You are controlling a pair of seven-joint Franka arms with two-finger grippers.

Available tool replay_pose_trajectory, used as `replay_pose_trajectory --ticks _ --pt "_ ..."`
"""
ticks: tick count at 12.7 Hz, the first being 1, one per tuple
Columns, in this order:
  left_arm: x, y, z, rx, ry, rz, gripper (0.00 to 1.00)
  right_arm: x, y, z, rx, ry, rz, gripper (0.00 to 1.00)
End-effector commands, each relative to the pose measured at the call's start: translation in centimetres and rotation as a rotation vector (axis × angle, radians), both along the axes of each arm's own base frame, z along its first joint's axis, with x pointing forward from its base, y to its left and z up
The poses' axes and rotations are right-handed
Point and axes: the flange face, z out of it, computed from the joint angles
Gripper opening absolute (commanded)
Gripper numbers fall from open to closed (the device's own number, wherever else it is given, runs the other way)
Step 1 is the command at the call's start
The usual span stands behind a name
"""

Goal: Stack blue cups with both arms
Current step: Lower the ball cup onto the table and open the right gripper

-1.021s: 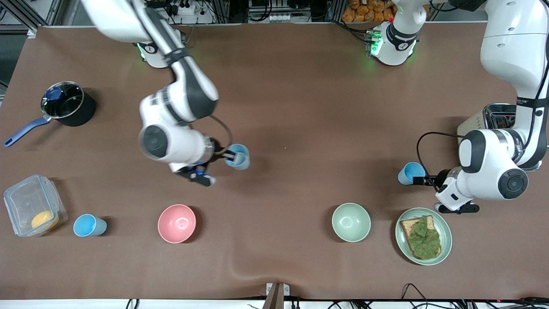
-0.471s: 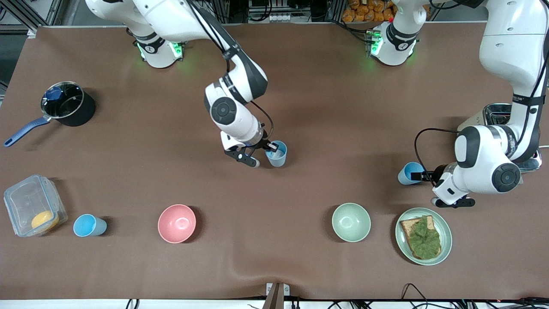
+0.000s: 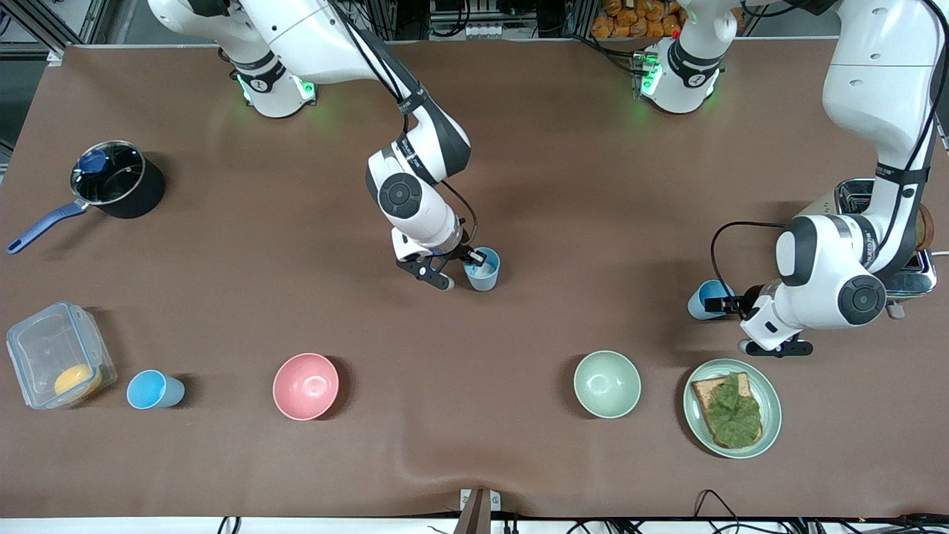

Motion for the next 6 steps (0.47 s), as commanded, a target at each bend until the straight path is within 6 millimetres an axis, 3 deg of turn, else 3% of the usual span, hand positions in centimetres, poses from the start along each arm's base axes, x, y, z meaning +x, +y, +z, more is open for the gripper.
replay_pose_trajectory --ticks 1,3,5,6 --pt "-0.8 0.1 0.7 0.009 -0.02 -0.025 0.9 1.1 0.0 0.9 0.016 -0.008 -0.027 1.0" --pt "-0.8 0.1 0.7 0.009 -0.02 -0.025 0.62 1.6 0.1 2.5 0.006 0.008 0.002 1.0" --pt "-0.9 0.1 0.6 0.008 -0.015 -0.024 0.27 3.4 -1.3 6.9 0.007 0.041 0.011 1.0" --pt "-0.9 0.1 0.6 0.008 -0.015 -0.024 0.11 4.6 -3.3 9.6 0.012 0.028 0.05 1.0"
